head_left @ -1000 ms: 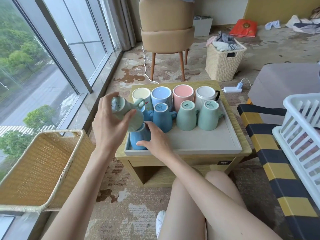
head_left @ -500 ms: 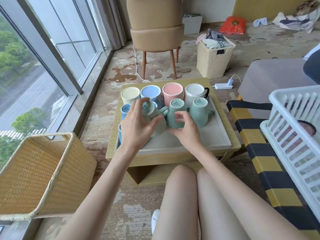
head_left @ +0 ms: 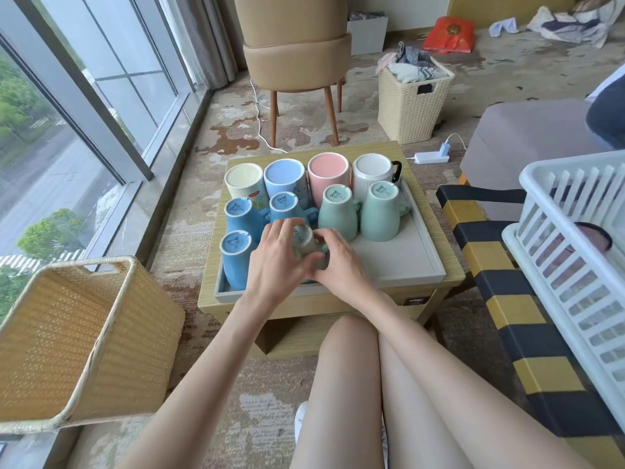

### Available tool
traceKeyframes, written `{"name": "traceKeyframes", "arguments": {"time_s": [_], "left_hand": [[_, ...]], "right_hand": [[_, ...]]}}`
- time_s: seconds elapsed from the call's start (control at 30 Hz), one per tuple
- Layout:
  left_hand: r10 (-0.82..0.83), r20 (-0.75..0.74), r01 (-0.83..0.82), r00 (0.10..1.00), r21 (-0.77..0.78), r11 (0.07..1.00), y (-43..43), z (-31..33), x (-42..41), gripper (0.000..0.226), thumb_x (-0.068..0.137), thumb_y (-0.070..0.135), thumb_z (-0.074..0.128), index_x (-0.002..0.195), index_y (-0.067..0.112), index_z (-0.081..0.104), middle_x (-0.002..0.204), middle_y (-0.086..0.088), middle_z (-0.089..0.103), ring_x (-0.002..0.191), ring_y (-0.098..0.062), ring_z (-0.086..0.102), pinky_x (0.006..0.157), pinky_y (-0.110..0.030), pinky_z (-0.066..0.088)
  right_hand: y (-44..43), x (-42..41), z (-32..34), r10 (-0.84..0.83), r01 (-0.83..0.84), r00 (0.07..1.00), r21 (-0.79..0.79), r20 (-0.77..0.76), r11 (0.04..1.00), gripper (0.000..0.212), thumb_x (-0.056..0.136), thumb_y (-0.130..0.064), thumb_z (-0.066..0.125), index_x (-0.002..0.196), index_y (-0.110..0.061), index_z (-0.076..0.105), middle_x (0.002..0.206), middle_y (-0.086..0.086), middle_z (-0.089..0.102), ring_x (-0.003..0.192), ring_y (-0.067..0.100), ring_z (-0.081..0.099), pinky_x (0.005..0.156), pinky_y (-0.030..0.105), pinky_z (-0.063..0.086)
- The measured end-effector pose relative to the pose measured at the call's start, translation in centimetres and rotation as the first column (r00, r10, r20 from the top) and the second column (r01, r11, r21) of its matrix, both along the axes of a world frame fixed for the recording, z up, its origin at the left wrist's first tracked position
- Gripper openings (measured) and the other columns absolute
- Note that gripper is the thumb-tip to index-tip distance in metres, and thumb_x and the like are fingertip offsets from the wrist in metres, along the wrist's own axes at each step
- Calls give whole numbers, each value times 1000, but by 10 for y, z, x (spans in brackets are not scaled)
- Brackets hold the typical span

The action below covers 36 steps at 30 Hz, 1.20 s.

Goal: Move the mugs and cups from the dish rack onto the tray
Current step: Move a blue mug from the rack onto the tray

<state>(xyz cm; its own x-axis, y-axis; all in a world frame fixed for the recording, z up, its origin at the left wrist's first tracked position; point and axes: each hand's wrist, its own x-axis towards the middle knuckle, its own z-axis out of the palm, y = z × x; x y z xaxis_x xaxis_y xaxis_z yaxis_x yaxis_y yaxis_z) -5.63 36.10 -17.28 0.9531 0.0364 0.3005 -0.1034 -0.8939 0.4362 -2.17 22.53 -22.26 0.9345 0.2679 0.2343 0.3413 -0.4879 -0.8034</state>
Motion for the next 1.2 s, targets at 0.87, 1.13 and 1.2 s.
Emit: {"name": "traceKeyframes", "arguments": {"time_s": [0.87,1.13,1.2], "left_hand": [[-3,80,-12,997,186,982,16,33,-4,35,101,42,44,121,18,62,124,-1,64,116,-26,56,107,-37,32],[-291,104,277,951,130,952,-91,62,28,28,101,32,47,115,16,65,119,-1,65,114,-25,57,94,-37,38],[-380,103,368,919,113,923,-129,66,33,28,101,31,46,117,15,64,121,-1,64,116,-25,56,97,-39,40]], "right_hand": [[-33,-4,41,64,-42,996,-285,70,958,66,80,-35,76,134,-20,43,137,-4,48,123,19,51,89,38,47],[-165,-22,120,-152,200,976,-352,159,915,32,89,-23,68,118,-20,57,120,-9,54,110,11,58,78,33,49],[-200,-33,137,-223,273,959,-350,177,896,29,89,-22,69,116,-19,60,113,-11,54,106,11,60,85,38,51]]}}
